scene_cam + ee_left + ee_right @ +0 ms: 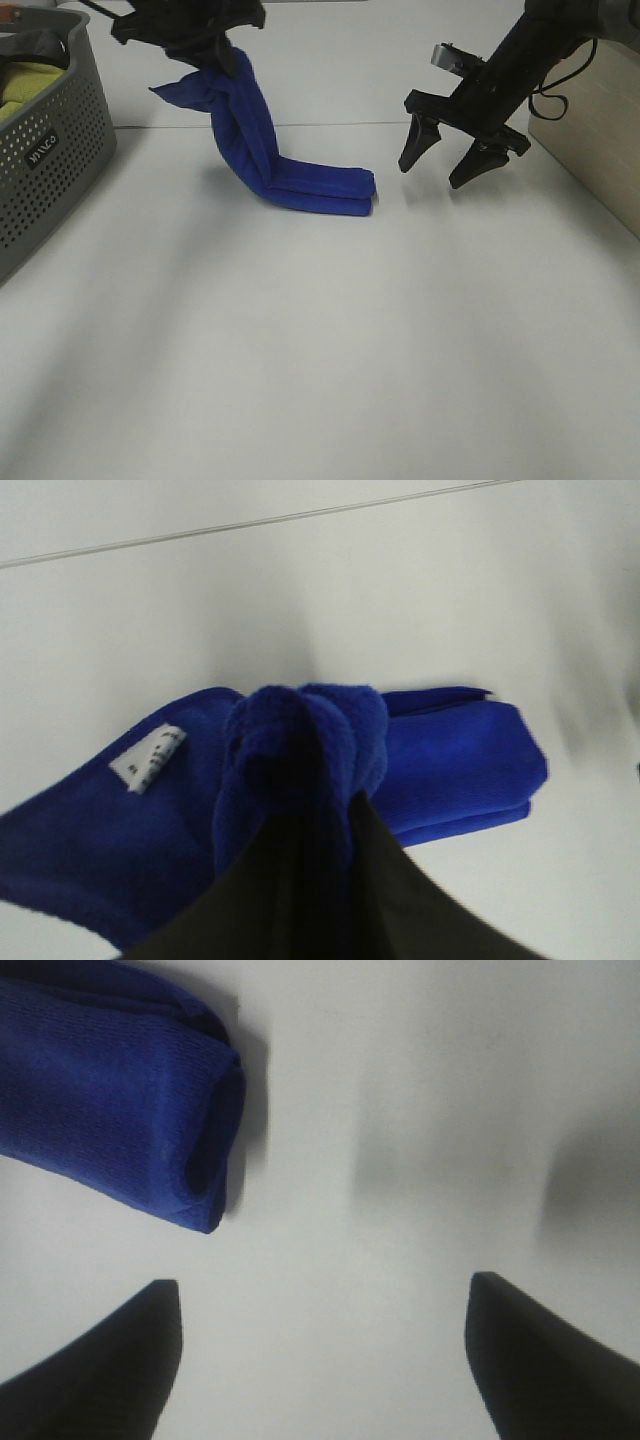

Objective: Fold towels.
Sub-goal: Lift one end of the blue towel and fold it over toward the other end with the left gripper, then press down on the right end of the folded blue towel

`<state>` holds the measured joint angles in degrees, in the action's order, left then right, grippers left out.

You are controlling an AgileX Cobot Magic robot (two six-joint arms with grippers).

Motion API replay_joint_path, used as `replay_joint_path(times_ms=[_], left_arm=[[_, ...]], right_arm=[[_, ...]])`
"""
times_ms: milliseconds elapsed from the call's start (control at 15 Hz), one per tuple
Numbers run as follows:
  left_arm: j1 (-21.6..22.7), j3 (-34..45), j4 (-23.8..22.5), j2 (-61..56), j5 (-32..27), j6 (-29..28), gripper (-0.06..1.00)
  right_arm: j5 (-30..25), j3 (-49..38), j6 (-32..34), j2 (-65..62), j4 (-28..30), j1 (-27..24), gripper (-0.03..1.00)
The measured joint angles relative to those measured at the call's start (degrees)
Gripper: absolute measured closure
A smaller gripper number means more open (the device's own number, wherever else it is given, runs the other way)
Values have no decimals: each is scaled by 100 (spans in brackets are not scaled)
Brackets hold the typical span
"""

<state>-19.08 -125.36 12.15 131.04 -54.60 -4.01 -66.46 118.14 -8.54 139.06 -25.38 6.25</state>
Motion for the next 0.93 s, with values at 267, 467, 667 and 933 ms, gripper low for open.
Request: replay_joint_path(times_ms=[267,467,667,933], left_arm=[[-493,-470,29,521,-57,-304,85],[-602,-573,395,865,355,-619,85],[-613,-590,1192,1157,722,-762,74],[-613,-590,2349,1301,1169,-682,33]], right_arm=[[-11,0,0,0,-149,0,23],[-29,0,0,0,-166,0,23],[-40,0,0,0,-178,0,23],[-40,0,0,0,-183,0,23]])
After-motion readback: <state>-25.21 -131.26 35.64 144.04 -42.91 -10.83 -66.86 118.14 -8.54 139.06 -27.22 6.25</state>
